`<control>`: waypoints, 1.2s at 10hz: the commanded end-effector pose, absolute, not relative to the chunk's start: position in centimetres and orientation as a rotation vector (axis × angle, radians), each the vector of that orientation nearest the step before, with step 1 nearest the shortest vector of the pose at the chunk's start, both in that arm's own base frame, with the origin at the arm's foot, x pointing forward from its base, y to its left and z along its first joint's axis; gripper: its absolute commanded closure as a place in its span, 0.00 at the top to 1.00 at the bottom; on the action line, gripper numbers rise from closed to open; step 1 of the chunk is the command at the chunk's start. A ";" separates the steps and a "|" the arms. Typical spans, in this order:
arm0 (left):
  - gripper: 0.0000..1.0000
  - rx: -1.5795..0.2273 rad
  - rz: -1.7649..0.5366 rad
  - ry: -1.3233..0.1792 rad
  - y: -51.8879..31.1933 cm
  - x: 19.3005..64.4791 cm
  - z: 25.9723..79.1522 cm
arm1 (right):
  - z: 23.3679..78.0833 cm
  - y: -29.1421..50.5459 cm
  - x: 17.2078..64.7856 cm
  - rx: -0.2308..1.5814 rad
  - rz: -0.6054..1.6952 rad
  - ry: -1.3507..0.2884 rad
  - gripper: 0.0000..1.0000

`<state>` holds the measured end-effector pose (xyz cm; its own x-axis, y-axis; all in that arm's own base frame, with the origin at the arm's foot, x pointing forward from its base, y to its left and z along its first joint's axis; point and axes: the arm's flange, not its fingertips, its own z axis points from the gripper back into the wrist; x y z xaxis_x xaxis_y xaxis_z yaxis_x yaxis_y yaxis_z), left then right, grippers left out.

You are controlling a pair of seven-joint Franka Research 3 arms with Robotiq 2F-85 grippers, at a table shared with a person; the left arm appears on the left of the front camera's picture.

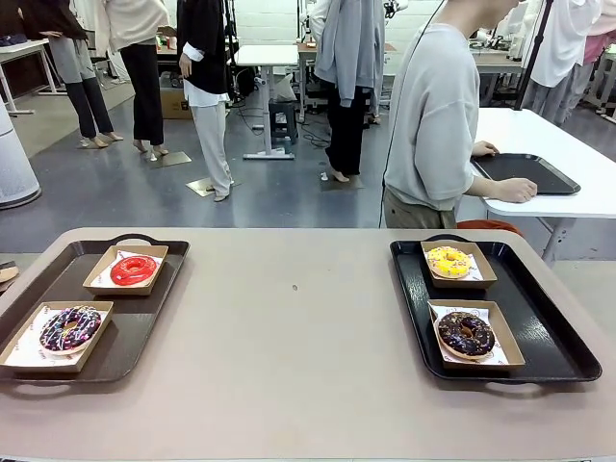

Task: Individually package the donuts and arrange them on the tray.
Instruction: Place the picked Paper togo box on the Handle tray.

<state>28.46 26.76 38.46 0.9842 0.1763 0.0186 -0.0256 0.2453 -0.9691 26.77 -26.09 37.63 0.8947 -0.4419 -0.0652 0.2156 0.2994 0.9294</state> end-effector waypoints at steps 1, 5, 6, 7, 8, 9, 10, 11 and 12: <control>1.00 -1.253 0.125 -0.142 26.4 28.1 39.4 | 37.7 -26.1 26.6 1.193 -0.442 -0.210 1.00; 1.00 -1.294 0.132 -0.139 26.8 28.5 38.8 | 37.7 -26.1 26.6 1.193 -0.442 -0.210 1.00; 1.00 -1.294 0.132 -0.139 26.8 28.5 38.8 | 37.7 -26.1 26.6 1.193 -0.442 -0.210 1.00; 1.00 -1.294 0.132 -0.139 26.8 28.5 38.8 | 37.7 -26.1 26.6 1.193 -0.442 -0.210 1.00; 1.00 -1.294 0.132 -0.139 26.8 28.5 38.8 | 37.7 -26.1 26.6 1.193 -0.442 -0.210 1.00; 1.00 -1.294 0.132 -0.139 26.8 28.5 38.8 | 37.7 -26.1 26.6 1.193 -0.442 -0.210 1.00; 1.00 -1.294 0.132 -0.139 26.8 28.5 38.8 | 37.7 -26.1 26.6 1.193 -0.442 -0.210 1.00; 1.00 -1.294 0.132 -0.139 26.8 28.5 38.8 | 37.7 -26.1 26.6 1.193 -0.442 -0.210 1.00; 1.00 -1.294 0.132 -0.139 26.8 28.5 38.8 | 37.7 -26.1 26.6 1.193 -0.442 -0.210 1.00</control>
<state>28.58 26.60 38.65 0.9855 0.1683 0.0222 -0.0269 0.2840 -0.9585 26.77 -26.09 37.63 0.8947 -0.4419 -0.0652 0.2156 0.2994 0.9294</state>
